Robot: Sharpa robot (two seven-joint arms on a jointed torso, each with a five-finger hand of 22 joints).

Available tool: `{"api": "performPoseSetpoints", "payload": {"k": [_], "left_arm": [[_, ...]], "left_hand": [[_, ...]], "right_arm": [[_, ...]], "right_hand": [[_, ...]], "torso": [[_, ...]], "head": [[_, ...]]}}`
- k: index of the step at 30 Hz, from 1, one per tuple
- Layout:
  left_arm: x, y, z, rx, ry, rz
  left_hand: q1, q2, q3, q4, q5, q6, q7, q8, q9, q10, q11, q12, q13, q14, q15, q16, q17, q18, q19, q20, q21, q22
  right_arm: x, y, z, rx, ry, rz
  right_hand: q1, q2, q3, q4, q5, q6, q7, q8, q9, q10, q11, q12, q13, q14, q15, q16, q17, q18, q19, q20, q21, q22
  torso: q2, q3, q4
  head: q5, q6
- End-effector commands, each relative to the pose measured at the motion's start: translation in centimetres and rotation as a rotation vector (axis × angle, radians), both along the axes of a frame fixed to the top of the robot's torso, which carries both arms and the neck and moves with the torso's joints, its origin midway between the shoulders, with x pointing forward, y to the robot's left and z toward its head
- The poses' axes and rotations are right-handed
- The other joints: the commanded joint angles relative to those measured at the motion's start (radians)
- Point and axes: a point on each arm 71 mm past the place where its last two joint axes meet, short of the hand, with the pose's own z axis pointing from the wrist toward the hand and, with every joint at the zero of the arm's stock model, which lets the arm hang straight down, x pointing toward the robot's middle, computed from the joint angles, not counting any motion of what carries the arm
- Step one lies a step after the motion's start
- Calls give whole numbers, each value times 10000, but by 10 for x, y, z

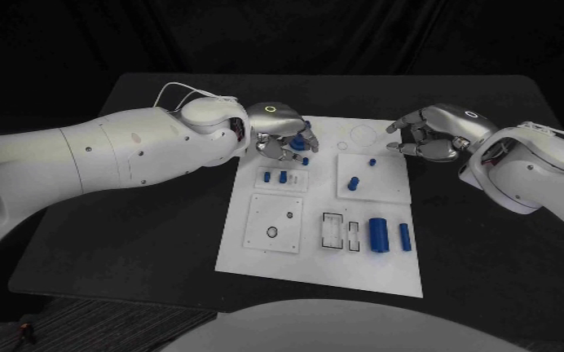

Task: Assemble the parts on the task board

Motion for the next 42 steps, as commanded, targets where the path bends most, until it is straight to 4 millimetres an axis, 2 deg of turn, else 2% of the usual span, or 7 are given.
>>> {"api": "performPoseSetpoints", "payload": {"k": [1,12,16,26,42], "left_arm": [[-2,-3,-2,219,-247,-239],[-2,-6,-8,325,-193,-265],[-1,-6,-9,338,-180,-250],[-1,-9,-14,352,-125,-267],[0,-9,-23,349,-47,-225]], "left_hand": [[-71,2,9,-43,-22,51,-35,-51,-17,71,-9,28,-15,53,-21,20,-28,-49,69,7,45,1599],[-86,13,11,-81,-29,106,-44,-37,-71,232,-10,94,-2,53,-25,51,-38,-50,82,2,54,1601],[-119,36,1,-104,-40,229,-23,9,-100,379,-26,170,35,71,-35,99,-16,-57,106,-2,88,1610],[-94,110,23,-225,-22,516,-89,118,-151,748,-93,366,147,172,-76,244,85,-77,184,-29,201,1641],[-31,195,102,-385,208,972,12,304,-167,982,-167,420,193,138,-128,234,-51,-75,195,-69,201,1638]], "right_arm": [[-1,0,-1,33,-20,19],[-1,0,-1,21,1,4],[-1,-1,-1,12,10,-13],[-1,-1,-2,10,21,-21],[-1,-2,-3,49,78,-75]], "right_hand": [[25,33,19,22,55,53,1,44,-17,-78,30,-52,-23,-41,8,-76,-16,120,-29,16,-47,-13],[25,33,19,22,55,53,1,44,-17,-78,30,-52,-23,-41,8,-76,-16,120,-29,16,-47,-13],[25,33,19,22,55,53,1,44,-17,-78,30,-52,-23,-41,8,-76,-16,120,-29,16,-47,-13],[31,27,21,20,53,65,2,48,-20,-81,31,-59,-29,-47,10,-91,-28,122,-30,16,-65,-17],[38,23,24,16,50,68,3,49,-22,-85,32,-65,-35,-50,10,-102,-38,123,-31,16,-76,-20]], "torso": [[1,0,11],[8,-6,2],[7,1,2],[-12,-9,9],[-14,0,-2]], "head": [[1,-2],[-2,-2],[-7,-2],[-4,-2],[-38,-2]]}}
